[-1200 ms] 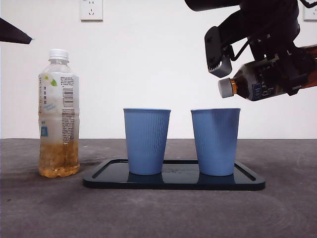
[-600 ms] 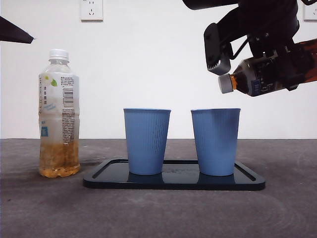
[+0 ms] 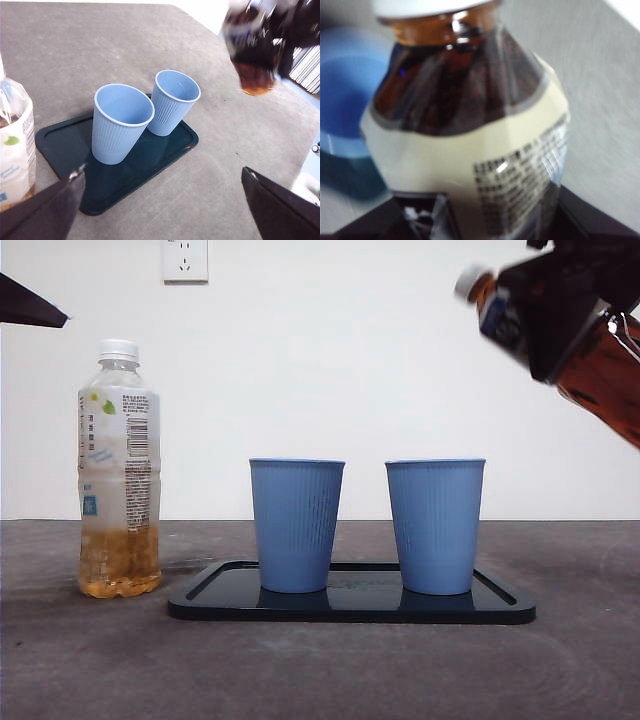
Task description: Pour the drink into the cup
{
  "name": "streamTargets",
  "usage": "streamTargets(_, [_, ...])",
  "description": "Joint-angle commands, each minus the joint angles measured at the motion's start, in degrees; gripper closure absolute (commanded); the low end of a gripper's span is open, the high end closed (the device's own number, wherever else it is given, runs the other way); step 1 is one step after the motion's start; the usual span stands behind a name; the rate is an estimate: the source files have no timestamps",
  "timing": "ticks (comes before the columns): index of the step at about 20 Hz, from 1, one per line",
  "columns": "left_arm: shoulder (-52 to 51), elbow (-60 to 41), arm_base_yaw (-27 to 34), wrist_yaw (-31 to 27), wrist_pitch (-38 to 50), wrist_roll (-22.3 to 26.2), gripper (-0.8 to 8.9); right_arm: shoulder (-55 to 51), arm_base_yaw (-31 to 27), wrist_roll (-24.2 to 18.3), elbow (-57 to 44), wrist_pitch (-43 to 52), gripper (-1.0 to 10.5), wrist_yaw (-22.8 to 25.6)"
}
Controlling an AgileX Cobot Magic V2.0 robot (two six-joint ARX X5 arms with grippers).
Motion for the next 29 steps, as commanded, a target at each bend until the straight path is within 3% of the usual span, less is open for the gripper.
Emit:
streamTargets(1, [0.28, 0.98, -0.17, -0.07, 0.66, -0.37, 3.14, -3.98, -2.54, 2.91, -4.17, 11.06, 7.4, -4.22])
streamTargets(6, [0.39, 0.98, -0.17, -0.5, 0.35, -0.37, 3.14, -9.79, -9.49, 8.98, -21.35, 38.99, 7.4, -11.39])
streamTargets(12, [1.46, 0.98, -0.17, -0.48, 0.63, -0.33, 3.15, -4.94, -18.16, 15.3, -36.37, 65.22, 7.4, -21.7])
streamTargets(19, [2.01, 0.98, -0.17, -0.48, 1.09, 1.42, 3.17, 4.92, -21.05, 17.35, -37.16, 77.57, 7.4, -26.32])
streamTargets(25, [2.03, 0.98, -0.17, -0.5, 1.05, 1.42, 3.18, 6.6, -21.05, 17.31, -37.16, 77.92, 7.3, -26.29])
streamTargets(29, [2.03, 0.98, -0.17, -0.5, 1.03, 1.4, 3.17, 6.51, -21.05, 17.33, -37.16, 77.88, 5.4, -26.34])
